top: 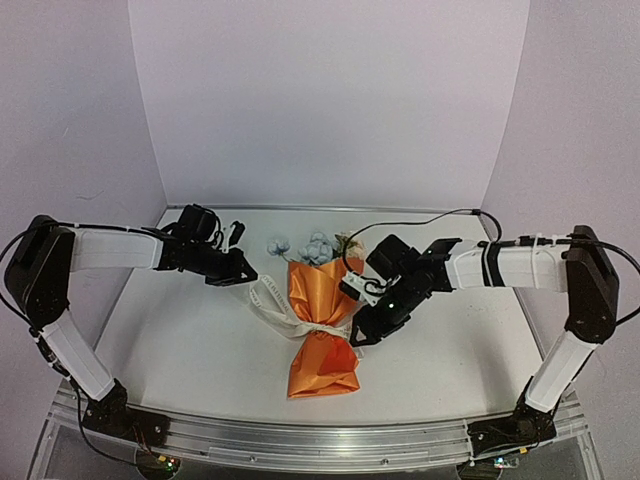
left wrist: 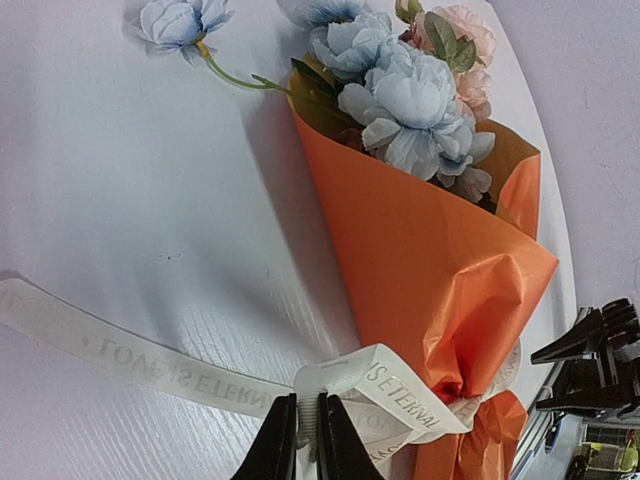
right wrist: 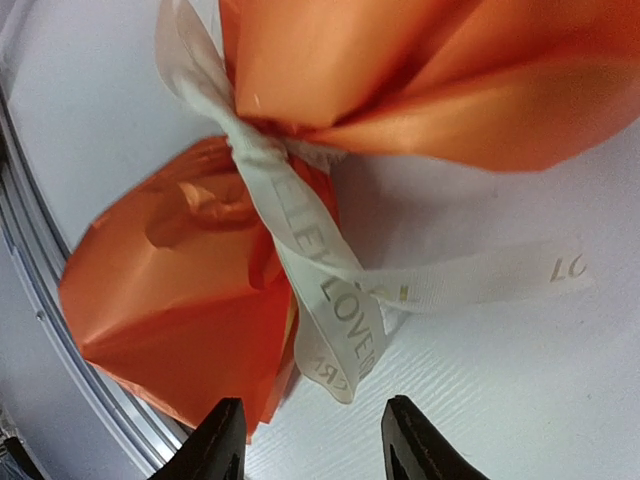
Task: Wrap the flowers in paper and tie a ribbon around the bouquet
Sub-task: Tie the half-tied ribbon around the folded bouquet.
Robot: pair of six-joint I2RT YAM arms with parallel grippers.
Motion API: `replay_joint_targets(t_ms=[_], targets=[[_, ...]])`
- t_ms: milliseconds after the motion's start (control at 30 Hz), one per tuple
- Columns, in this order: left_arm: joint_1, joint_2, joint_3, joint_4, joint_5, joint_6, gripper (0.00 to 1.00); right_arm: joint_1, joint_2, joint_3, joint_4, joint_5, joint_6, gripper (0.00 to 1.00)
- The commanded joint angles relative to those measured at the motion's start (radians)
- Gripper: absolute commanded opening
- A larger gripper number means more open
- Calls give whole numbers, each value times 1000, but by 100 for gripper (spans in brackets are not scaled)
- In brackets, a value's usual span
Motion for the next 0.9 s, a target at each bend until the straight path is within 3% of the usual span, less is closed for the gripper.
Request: replay_joint_targets(t_ms=[0,100,367,667,867], targets=[[2,15,42,4,24,3,8,13,-37,-54,47,132,15,49],[2,17,42,2,21,1,7,13,-39,-61,86,205,34,53],[2,11,31,8,23,1,7,4,-7,-28,143,220,133,61],[2,4,19,12,23,0,6,12,-36,-91,177,171,160,51],[2,12,22,15,26,-4,6,52,-61,-145,183,190,149,50]])
